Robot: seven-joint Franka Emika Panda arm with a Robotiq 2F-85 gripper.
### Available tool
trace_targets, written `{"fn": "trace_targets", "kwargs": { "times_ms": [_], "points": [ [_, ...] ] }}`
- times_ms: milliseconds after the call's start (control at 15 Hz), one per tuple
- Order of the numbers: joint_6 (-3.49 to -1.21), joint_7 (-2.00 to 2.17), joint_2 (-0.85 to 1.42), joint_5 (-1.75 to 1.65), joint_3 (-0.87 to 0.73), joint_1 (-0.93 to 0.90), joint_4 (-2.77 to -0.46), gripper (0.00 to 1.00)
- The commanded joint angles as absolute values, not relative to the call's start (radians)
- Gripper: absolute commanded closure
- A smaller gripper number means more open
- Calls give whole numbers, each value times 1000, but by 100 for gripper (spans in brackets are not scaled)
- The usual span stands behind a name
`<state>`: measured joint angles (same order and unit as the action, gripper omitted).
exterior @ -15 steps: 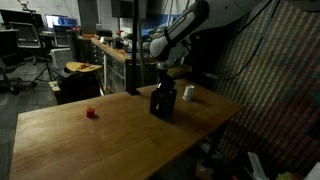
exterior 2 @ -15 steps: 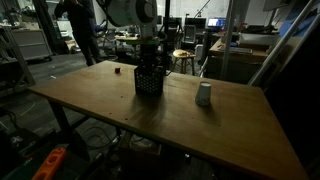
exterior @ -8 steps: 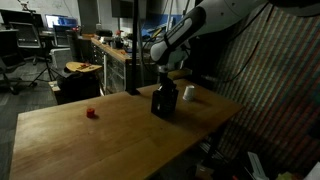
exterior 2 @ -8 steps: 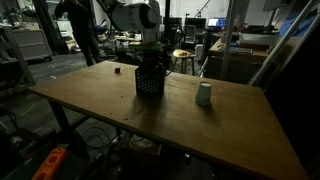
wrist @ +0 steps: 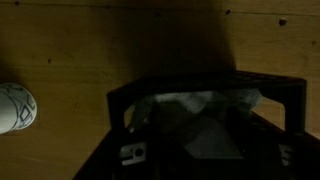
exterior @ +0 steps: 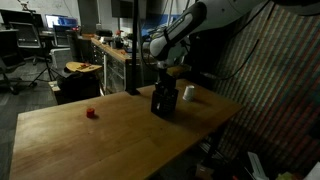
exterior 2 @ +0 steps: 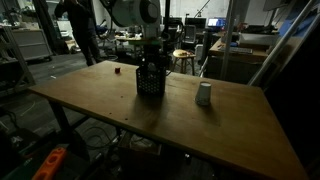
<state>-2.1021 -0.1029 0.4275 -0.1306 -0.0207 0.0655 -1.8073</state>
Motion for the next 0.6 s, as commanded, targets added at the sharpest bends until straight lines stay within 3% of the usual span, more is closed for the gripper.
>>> {"fn": "trace_targets", "kwargs": {
  "times_ms": [0, 533],
  "points": [
    [-2071, -125, 379, -111, -14, 59, -1790, 2],
    [-2075, -142, 334, -109, -1, 47, -1784, 0]
  ]
}}
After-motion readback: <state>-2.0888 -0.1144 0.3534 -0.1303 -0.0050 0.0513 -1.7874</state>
